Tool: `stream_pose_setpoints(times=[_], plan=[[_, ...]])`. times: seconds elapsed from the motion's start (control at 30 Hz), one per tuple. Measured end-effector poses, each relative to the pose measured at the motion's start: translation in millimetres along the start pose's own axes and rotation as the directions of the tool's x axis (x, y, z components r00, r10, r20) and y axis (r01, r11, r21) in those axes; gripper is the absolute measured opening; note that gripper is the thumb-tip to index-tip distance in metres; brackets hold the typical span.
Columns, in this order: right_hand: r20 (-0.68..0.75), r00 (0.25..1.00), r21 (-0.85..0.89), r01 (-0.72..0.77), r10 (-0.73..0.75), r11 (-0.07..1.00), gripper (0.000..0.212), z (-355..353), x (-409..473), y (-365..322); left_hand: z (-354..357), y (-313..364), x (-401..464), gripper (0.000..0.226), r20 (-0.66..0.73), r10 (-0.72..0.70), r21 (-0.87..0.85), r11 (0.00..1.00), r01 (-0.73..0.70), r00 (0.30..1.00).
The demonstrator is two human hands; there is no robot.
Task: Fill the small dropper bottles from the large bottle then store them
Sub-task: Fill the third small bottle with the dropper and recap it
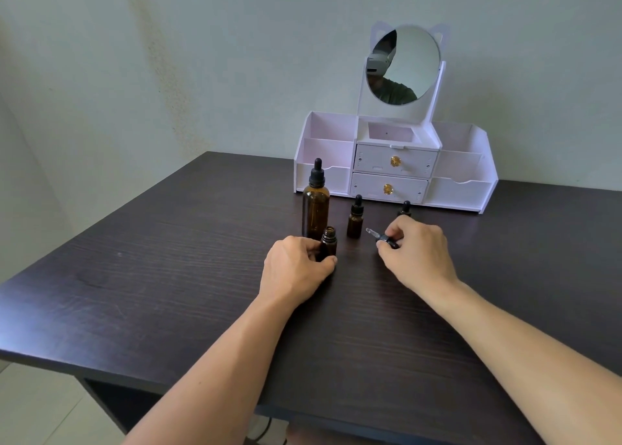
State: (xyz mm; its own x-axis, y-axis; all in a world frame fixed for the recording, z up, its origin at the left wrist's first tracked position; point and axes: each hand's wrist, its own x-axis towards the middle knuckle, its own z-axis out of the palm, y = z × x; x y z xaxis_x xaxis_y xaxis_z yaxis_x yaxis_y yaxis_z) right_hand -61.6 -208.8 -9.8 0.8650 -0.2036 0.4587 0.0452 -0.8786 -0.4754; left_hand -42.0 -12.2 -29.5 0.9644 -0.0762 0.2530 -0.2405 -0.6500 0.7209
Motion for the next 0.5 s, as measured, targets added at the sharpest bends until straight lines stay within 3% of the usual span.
stream_pose_setpoints(times=[0.5], plan=[[-0.012, 0.999, 0.017, 0.036, -0.035, 0.999, 0.025, 0.7, -7.5, -4.1, 0.2, -0.3, 0.3, 0.047, -0.031, 0.011, -0.027, 1.0, -0.012, 0.999]])
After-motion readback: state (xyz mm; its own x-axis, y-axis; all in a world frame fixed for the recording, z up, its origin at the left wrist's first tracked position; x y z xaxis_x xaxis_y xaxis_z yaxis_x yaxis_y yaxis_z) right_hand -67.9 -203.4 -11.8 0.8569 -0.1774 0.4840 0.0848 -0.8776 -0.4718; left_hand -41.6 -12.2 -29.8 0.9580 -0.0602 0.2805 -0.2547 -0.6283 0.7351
